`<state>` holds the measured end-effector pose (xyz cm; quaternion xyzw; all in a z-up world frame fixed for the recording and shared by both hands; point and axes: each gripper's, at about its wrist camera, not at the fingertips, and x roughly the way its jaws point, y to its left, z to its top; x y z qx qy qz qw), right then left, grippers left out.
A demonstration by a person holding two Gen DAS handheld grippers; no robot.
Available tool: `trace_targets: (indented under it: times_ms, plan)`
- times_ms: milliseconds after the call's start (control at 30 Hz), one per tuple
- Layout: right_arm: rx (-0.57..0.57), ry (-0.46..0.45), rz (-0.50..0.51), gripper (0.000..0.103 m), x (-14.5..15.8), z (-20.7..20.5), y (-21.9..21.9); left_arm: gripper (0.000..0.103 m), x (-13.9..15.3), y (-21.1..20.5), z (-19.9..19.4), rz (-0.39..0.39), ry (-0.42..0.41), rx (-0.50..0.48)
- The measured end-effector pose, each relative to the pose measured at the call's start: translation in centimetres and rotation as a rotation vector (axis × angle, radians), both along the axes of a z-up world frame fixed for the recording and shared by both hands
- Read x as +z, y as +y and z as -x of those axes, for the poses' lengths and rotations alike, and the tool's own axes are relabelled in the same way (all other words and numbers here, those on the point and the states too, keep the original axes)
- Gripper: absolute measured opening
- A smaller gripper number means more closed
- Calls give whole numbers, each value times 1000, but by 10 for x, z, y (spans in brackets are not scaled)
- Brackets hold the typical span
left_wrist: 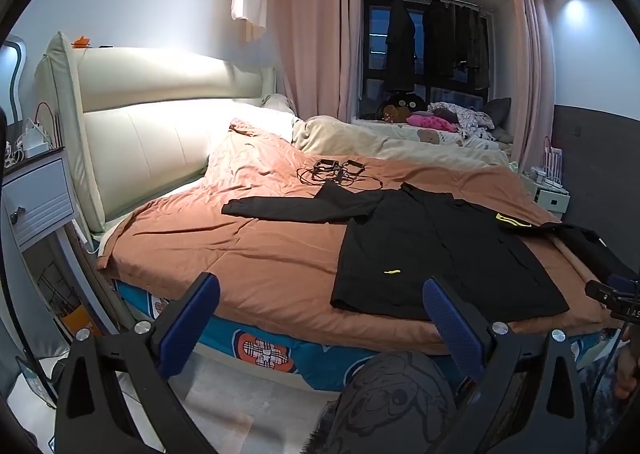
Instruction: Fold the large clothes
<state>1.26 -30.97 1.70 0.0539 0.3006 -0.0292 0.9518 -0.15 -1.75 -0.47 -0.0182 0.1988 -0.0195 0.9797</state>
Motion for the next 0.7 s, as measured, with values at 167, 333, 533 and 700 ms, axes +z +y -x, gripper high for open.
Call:
trace_targets:
  times_ms: [167,333,533,700]
  plan:
    - [0,-5,5,103,0,1,-1,103,-1,1,0,0,4,9]
    - [-24,-3,12,103,0,0,-3,103,-1,2,4,6,-7,11]
    - [-36,1,19,103,-1,0,-4,103,-2,4,6,5,2,10]
    - [-39,-7,33,103,1,3,-4,103,0,2,8,2,5,-14]
